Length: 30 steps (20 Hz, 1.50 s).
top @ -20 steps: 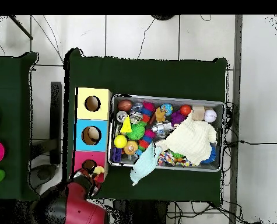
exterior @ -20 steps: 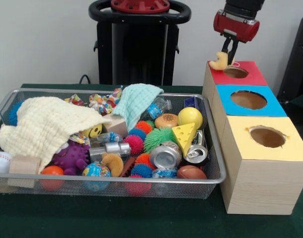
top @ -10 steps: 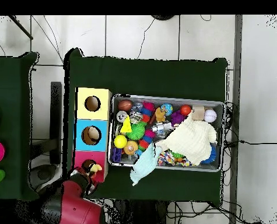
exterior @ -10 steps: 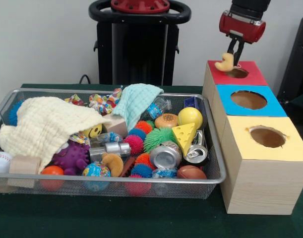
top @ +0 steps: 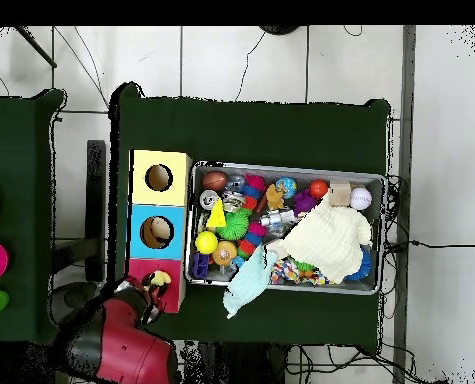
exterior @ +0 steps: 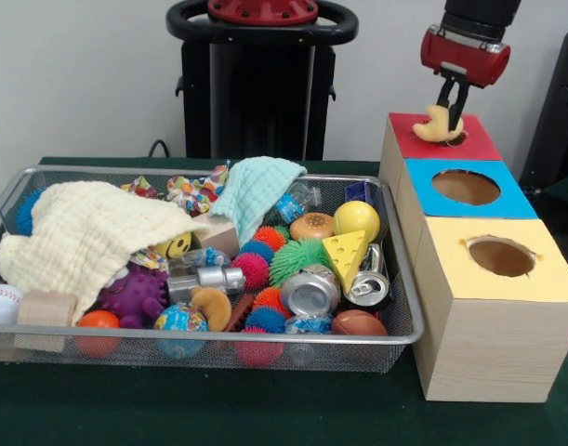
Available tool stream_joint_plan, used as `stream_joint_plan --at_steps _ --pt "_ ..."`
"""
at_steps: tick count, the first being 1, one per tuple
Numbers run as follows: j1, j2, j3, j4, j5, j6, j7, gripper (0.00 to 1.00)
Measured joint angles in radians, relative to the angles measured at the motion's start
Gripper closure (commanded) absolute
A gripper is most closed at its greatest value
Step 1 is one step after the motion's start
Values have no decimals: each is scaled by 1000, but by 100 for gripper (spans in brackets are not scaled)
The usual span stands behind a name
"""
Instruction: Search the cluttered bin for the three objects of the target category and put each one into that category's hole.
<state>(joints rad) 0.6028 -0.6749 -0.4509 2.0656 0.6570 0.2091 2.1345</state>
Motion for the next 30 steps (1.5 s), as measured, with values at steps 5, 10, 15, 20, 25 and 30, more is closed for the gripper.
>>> stream_joint_plan --at_steps 5,10,15,20,25,30 --pt "1 6 0 -23 7 7 0 100" --pt "3 6 -5 -62 8 44 0 100" --pt "-2 6 -5 -68 11 45 0 100" --pt "-36 6 9 -67 10 37 0 100" --pt "-93 6 24 -65 10 10 0 100" --pt "-98 1 24 -60 9 9 0 100"
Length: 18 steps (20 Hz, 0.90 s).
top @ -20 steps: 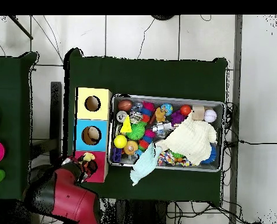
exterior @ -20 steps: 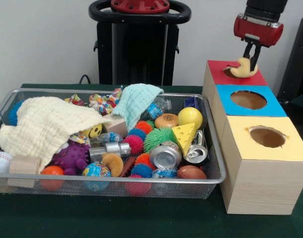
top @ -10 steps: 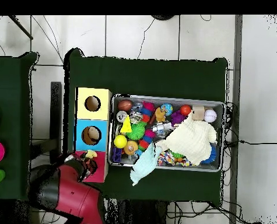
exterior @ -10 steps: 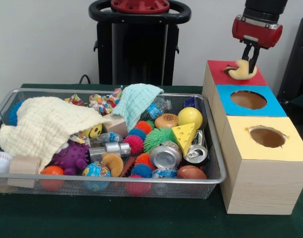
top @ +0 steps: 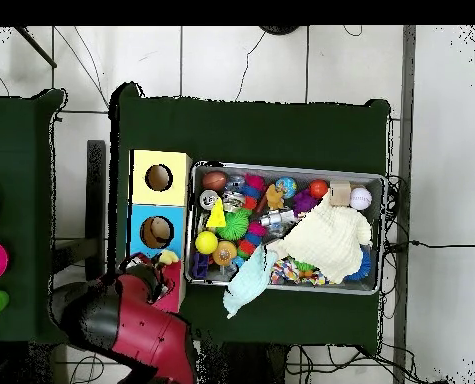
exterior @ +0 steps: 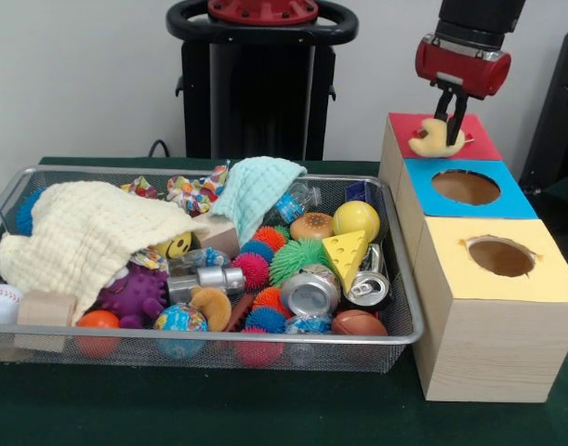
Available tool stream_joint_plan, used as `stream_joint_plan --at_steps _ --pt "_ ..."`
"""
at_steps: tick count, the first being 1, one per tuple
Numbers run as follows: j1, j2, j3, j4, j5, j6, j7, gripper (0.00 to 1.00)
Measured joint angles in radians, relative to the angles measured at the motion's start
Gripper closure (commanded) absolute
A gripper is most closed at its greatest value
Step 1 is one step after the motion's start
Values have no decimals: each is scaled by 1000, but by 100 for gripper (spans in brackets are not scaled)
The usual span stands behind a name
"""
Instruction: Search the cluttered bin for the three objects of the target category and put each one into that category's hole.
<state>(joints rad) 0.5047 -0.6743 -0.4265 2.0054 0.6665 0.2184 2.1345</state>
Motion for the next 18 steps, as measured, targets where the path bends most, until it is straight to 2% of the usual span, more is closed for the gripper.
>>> stream_joint_plan --at_steps 10,18 --pt "-15 -29 7 28 0 0 0 100" --pt "1 -69 7 75 0 0 0 100"
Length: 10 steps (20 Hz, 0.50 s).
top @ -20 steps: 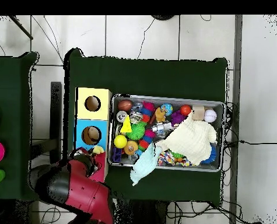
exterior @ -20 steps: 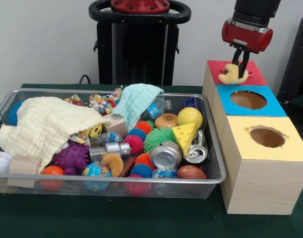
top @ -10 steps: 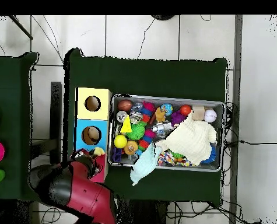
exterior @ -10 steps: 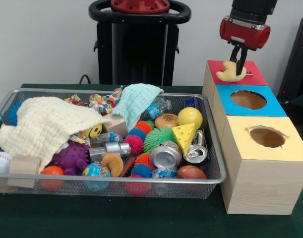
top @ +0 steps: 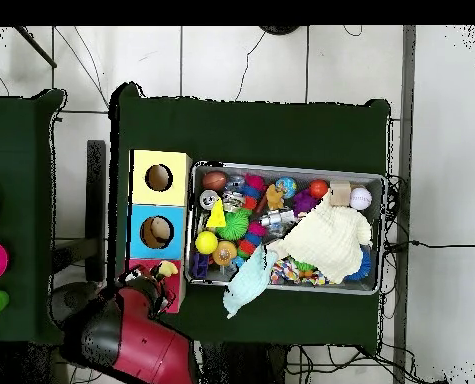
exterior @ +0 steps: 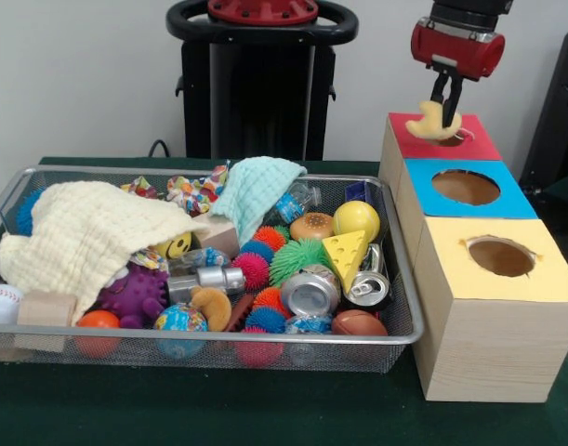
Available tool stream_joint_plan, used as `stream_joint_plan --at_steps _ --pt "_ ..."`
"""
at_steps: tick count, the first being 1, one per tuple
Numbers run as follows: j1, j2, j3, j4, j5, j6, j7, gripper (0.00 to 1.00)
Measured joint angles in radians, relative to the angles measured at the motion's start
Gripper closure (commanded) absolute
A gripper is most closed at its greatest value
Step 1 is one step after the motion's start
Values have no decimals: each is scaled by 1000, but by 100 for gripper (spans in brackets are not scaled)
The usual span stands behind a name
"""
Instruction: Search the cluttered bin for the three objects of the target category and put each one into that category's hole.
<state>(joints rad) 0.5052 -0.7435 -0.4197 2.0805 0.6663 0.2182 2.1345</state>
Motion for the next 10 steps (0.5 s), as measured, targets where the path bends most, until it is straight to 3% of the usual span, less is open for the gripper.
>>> stream_joint_plan --at_steps 10 --pt "6 -37 0 64 0 0 0 100"
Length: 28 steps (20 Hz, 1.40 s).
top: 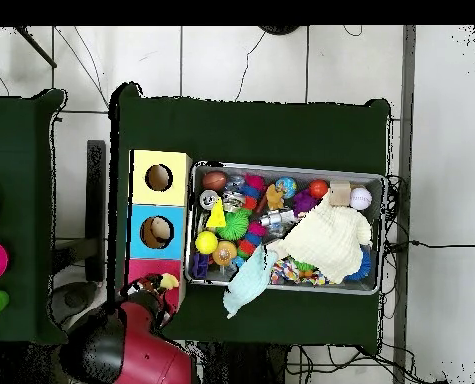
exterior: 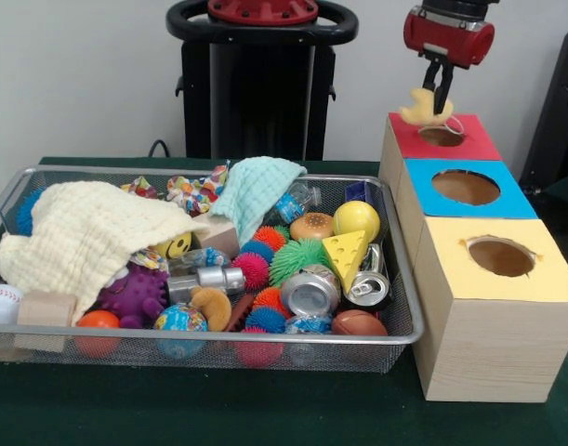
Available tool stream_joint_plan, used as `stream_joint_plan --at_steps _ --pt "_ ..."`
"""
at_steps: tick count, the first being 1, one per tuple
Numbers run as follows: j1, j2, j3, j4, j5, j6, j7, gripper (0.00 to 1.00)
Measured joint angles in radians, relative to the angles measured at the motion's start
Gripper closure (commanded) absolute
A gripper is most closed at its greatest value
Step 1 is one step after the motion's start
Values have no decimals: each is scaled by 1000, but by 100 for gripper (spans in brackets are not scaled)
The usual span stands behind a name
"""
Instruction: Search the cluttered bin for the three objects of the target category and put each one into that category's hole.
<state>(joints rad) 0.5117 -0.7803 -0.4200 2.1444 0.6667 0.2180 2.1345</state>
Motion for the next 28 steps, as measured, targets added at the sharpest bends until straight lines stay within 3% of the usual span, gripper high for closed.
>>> stream_joint_plan --at_steps 18,28 --pt "81 13 -5 15 0 0 0 100" --pt "49 32 3 15 0 -7 0 100"
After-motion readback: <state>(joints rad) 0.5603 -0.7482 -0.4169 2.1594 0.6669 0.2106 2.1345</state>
